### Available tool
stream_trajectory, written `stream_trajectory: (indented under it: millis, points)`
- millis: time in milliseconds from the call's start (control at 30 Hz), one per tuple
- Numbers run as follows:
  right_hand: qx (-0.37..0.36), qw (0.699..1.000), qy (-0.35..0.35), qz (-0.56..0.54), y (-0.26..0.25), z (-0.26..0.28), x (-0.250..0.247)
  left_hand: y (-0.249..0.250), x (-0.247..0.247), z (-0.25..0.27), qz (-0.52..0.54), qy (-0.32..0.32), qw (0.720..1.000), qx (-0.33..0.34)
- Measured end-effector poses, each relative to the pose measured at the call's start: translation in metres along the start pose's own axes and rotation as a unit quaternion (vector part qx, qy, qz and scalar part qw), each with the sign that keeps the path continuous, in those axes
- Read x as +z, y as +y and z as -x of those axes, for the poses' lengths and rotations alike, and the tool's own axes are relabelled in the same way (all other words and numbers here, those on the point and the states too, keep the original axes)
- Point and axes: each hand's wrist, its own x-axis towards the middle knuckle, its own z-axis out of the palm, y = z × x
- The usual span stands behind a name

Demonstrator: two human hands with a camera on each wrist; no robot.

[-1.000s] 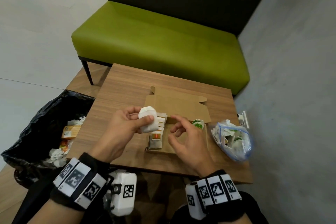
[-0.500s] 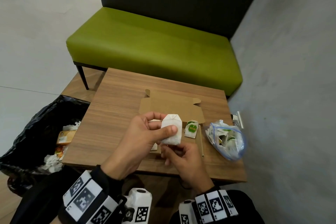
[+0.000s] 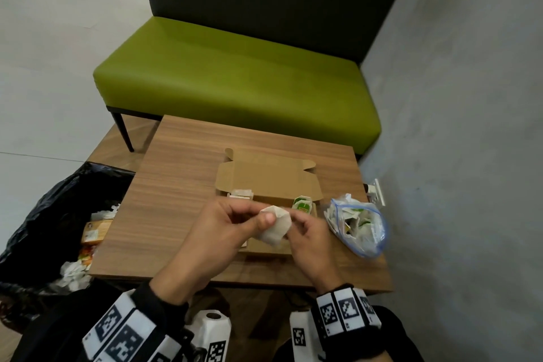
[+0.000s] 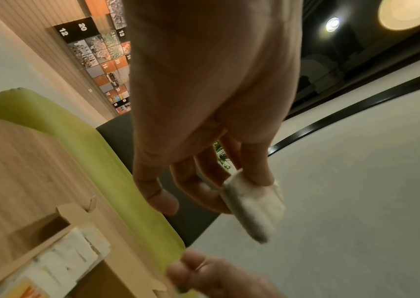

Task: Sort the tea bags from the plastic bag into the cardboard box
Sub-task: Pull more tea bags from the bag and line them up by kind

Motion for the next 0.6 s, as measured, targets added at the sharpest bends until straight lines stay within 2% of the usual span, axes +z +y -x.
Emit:
stream_trajectory:
  millis: [100, 200, 267, 400, 500, 600]
  points:
    - [-0.023, 0.998, 0.053, -0.028, -0.018, -0.015, -0.011, -0.011, -0.004, 0.001, -0.037, -0.022, 0.997, -0.059]
    - [-0.078, 0.991, 0.069, -0.084, -0.048, -0.023, -0.018, -0.034, -0.004, -0.003, -0.111, -0.031, 0.99, -0.084]
    - [-0.112, 0.986, 0.055, -0.112, -0.066, -0.022, -0.017, -0.049, -0.002, -0.01, -0.157, -0.007, 0.983, -0.093]
    - [-0.167, 0.978, -0.001, -0.123, -0.085, -0.008, -0.011, -0.063, 0.002, -0.025, -0.162, 0.057, 0.979, -0.111]
    - [-0.161, 0.977, -0.05, -0.132, -0.088, 0.006, -0.003, -0.064, -0.004, -0.037, -0.124, 0.098, 0.981, -0.115]
    - [-0.15, 0.978, -0.082, -0.118, -0.087, 0.02, 0.004, -0.055, -0.014, -0.049, -0.085, 0.112, 0.985, -0.104]
